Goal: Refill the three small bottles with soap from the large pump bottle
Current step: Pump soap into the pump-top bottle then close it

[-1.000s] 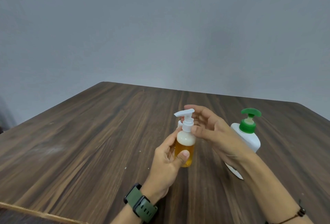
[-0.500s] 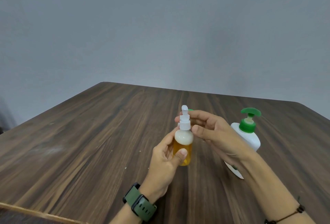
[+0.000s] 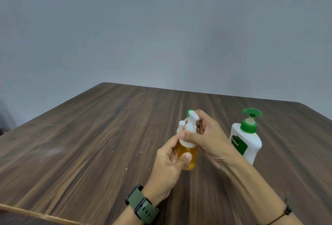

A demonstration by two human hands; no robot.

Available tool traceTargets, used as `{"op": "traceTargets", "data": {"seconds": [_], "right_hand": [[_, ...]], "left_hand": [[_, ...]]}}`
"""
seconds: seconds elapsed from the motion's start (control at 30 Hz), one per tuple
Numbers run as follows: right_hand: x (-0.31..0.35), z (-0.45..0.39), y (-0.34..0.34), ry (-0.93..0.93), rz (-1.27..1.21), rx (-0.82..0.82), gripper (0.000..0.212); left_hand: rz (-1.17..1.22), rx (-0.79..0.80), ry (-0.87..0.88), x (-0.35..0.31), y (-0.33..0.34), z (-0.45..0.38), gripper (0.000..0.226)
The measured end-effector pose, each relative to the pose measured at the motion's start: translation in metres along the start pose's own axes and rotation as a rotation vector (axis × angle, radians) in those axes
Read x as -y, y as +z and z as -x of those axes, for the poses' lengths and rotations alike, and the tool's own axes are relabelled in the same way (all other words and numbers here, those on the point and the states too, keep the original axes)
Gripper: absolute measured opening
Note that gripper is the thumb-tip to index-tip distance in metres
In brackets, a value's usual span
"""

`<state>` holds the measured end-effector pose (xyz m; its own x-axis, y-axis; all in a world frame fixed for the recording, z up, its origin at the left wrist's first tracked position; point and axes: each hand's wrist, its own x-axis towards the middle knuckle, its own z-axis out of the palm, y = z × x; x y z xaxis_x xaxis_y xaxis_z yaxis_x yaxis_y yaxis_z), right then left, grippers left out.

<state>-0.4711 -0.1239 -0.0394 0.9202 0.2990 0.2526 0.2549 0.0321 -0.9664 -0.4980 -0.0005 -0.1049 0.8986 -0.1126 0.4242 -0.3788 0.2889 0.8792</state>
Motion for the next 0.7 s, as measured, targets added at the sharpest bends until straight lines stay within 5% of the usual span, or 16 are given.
{"op": "traceTargets", "data": {"seconds": [0.23, 0.47, 0.7], "right_hand": [[0.006, 0.003, -0.014, 0.056, -0.215, 0.188, 0.033], [0.002, 0.000, -0.002, 0.057, -0.003, -0.012, 0.047], [-0.001, 0.004, -0.014, 0.057, -0.221, 0.192, 0.049]], "left_hand": [[0.009, -0.020, 0.015, -0.001, -0.001, -0.001, 0.062], [-0.005, 0.005, 0.009, 0.000, 0.002, 0.000, 0.067], [0.023, -0.014, 0.000, 0.000, -0.002, 0.000, 0.066]]}}
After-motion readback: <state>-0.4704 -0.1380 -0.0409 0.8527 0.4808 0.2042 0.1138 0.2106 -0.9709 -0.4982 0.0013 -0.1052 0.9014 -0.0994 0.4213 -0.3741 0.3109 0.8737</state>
